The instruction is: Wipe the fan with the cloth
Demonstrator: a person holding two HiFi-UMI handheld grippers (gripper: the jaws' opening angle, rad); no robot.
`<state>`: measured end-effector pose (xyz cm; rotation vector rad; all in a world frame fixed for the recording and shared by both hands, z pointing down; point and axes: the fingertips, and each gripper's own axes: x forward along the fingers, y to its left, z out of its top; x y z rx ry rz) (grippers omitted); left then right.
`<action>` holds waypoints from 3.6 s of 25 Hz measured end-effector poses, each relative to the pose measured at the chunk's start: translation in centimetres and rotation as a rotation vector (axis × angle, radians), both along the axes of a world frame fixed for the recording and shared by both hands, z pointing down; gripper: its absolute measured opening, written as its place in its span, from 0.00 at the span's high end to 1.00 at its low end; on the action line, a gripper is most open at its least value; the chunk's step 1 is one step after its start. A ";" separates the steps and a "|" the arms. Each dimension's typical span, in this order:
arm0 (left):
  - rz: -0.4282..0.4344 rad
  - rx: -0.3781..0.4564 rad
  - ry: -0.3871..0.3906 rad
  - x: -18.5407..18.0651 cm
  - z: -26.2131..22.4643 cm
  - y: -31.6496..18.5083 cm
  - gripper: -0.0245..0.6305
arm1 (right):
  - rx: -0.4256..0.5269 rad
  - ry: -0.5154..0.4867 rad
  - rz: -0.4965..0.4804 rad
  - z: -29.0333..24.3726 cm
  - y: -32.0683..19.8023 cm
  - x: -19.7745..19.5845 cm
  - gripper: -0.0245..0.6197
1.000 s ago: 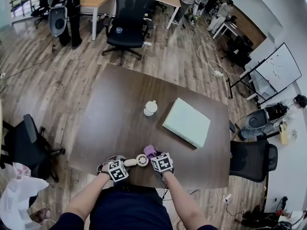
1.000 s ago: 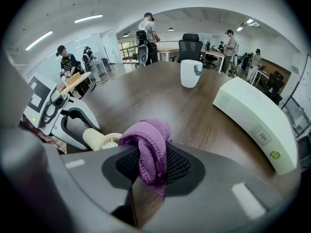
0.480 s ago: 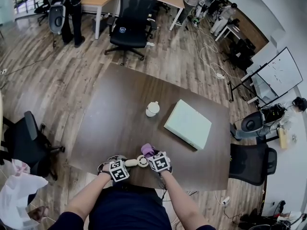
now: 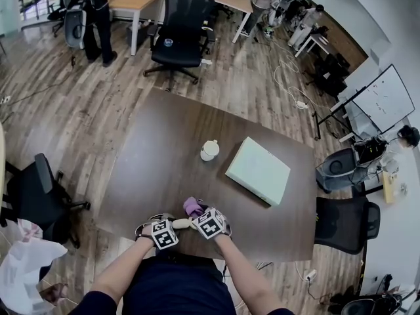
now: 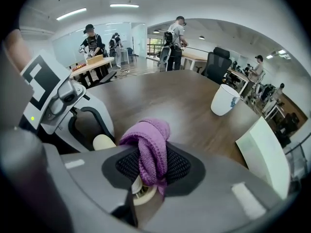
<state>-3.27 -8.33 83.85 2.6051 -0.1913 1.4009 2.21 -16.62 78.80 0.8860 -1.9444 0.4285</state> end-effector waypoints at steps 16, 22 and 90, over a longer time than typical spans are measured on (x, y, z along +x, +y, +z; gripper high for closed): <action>-0.009 0.000 -0.003 0.0 0.2 -0.2 0.66 | 0.021 0.038 -0.118 -0.1 1.1 -1.9 0.78; -0.009 0.003 -0.007 -0.2 0.4 -0.2 0.66 | 0.033 0.079 -0.199 0.1 1.6 -2.8 0.78; -0.024 0.009 0.000 -0.3 0.6 -0.1 0.66 | 0.084 -0.083 0.193 0.1 9.1 6.4 0.78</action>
